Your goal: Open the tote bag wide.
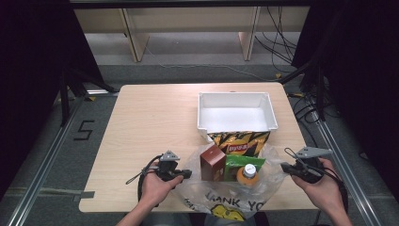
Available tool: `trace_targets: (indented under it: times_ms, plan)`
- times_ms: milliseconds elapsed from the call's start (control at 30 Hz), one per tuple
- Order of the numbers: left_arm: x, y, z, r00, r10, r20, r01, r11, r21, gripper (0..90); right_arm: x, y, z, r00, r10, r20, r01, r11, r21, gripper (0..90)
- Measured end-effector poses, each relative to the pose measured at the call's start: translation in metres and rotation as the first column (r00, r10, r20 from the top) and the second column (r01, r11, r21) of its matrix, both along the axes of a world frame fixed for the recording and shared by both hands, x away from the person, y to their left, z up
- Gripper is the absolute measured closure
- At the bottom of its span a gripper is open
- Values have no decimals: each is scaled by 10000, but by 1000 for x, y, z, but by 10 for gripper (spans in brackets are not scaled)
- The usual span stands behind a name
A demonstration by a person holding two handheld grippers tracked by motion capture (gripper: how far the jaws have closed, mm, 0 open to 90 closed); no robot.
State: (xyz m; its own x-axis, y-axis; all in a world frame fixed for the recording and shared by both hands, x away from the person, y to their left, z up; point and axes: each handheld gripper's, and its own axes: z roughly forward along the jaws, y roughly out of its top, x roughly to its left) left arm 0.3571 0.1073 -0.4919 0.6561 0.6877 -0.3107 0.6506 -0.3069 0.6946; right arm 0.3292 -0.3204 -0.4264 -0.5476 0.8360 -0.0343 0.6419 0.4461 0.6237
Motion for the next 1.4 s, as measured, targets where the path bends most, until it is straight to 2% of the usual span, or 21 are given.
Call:
trace_targets:
  times_ms: [67, 100, 133, 167, 200, 300, 333, 367, 633, 700, 1067, 1133, 1167, 1300, 1400]
  plan:
    - [1, 0, -1, 10000, -39, -47, 39, 10000, 29, 885, 0, 2, -1, 9999, -61, -143, 60, 10000, -54, 900]
    - [1, 1, -1, 9997, -229, -10, 229, 9988, 440, 886, 2, 5, -2, 9999, -51, -140, 46, 9993, -368, 900]
    - [1, 1, -1, 9998, -178, 63, 175, 9984, 535, 886, 3, 5, -4, 9999, 62, 99, -53, 9963, -858, 900]
    - [2, 3, -1, 9998, -174, 12, 173, 9985, 515, 886, 3, 5, -4, 10000, 37, 40, -32, 9940, -1098, 900]
    - [2, 2, -2, 10000, -5, 27, 4, 9993, 377, 887, 4, 4, -5, 10000, 8, -18, -10, 9945, -1043, 900]
    - [3, 3, -1, 9999, -113, -42, 114, 9989, 451, 886, 5, 3, -4, 9997, -209, -158, 194, 9959, -885, 900]
    - [3, 2, -1, 10000, -80, -30, 81, 9989, 465, 887, 6, 3, -5, 9999, -84, -71, 77, 9952, -978, 900]
    - [3, 2, -2, 10000, -81, -3, 81, 9987, 512, 887, 6, 4, -5, 9994, -281, -178, 262, 9947, -995, 900]
    - [6, 4, -5, 9998, -23, -176, 34, 9983, 587, 886, 10, 2, -12, 9997, -99, -240, 71, 9936, -1124, 900]
    - [6, 4, -6, 9999, 11, -155, 0, 9977, 681, 886, 10, 3, -12, 9985, -282, -464, 237, 9952, -950, 900]
    - [8, 3, -9, 9996, 7, -285, 16, 9966, 819, 886, 11, 2, -17, 9966, -348, -746, 272, 9945, -1007, 900]
    - [7, 3, -9, 9996, 17, -288, 10, 9957, 924, 886, 10, 2, -17, 9944, -367, -994, 257, 9936, -1101, 900]
    - [8, 3, -10, 9994, -61, -334, 90, 9963, 851, 886, 10, 2, -17, 9944, -367, -994, 257, 9936, -1101, 900]
    - [7, 3, -10, 9994, 49, -331, -14, 9945, 1049, 886, 10, 1, -18, 9941, -311, -1038, 191, 9932, -1149, 900]
    - [7, 2, -11, 9996, 15, -296, 16, 9946, 1039, 886, 10, 1, -19, 9938, -305, -1067, 179, 9930, -1166, 900]
